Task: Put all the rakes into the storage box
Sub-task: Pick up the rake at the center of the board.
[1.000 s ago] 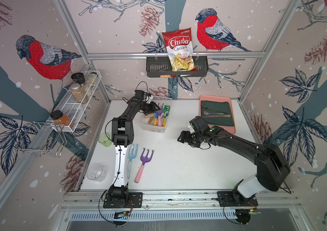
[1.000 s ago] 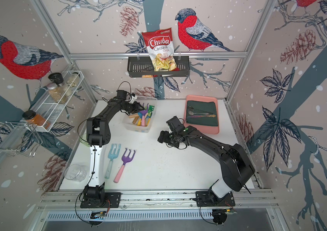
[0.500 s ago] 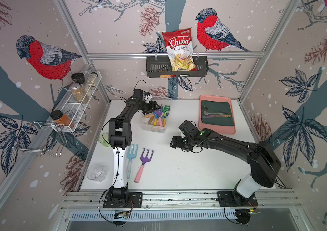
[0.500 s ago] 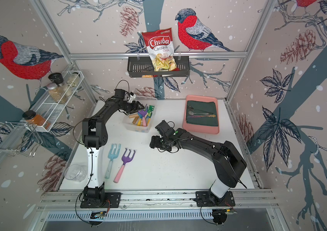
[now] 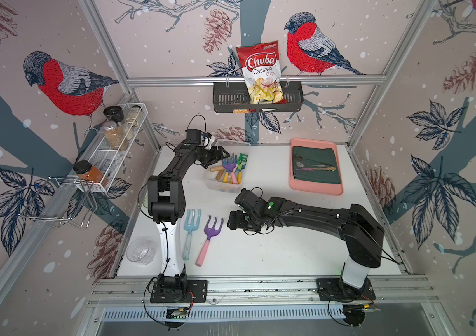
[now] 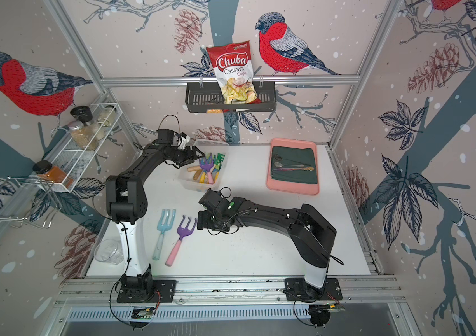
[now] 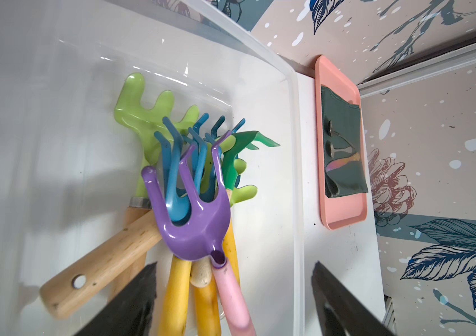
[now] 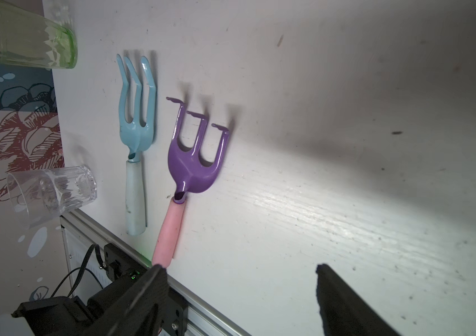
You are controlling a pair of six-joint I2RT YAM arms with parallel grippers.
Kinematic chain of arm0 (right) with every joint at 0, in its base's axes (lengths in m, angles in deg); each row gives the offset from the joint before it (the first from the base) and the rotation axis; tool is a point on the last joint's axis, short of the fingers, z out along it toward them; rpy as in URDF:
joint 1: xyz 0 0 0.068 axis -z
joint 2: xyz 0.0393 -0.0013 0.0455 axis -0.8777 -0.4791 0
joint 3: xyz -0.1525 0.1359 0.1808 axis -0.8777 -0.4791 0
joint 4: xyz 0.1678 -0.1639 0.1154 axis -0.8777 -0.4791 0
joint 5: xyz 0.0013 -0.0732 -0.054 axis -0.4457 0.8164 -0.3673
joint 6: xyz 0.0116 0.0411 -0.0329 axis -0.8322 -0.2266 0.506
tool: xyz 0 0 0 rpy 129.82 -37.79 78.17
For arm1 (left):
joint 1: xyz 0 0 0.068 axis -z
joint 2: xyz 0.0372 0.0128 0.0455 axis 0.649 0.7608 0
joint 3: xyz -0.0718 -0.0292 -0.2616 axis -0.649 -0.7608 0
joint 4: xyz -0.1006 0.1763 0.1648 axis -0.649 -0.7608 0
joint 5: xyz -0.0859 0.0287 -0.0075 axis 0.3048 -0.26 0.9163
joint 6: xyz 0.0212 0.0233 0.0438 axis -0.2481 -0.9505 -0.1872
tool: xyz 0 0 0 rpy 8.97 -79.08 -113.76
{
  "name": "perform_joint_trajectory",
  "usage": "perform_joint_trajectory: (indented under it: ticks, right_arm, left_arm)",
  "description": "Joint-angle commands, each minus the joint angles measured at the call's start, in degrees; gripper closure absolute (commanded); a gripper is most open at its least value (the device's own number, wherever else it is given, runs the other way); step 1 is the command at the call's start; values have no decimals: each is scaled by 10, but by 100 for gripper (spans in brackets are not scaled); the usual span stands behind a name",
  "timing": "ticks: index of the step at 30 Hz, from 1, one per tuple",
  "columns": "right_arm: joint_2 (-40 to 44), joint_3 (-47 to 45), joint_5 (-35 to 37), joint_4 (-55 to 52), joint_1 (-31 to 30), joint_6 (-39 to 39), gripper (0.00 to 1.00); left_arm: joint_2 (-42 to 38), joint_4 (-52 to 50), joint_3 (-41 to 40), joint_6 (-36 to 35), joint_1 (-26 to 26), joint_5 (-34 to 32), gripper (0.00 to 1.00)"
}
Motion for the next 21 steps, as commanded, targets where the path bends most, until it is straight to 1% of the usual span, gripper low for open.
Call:
perform_joint_trajectory:
  ticks: [1,5,12,17,21]
  right_arm:
    - [-14,18,32,-5,-24,-39,18]
    - [-41,41,54,-3,-62,-75,18]
    - [-105,123,99,-37,-120,-122,19]
    - [-191,235,129,-129,-146,-110,19]
    - [-242,298,123,-161,-151,-94,21]
  left_arm:
    - [-32,17,-21,4,-7,-4,16]
    - [-81,22,-62,6,-15,1,16]
    - [-184,25,-161,0,-39,21,16]
    - [-259,29,-243,1,-72,33,16]
    - [-314,54,-308,22,-96,33,16]
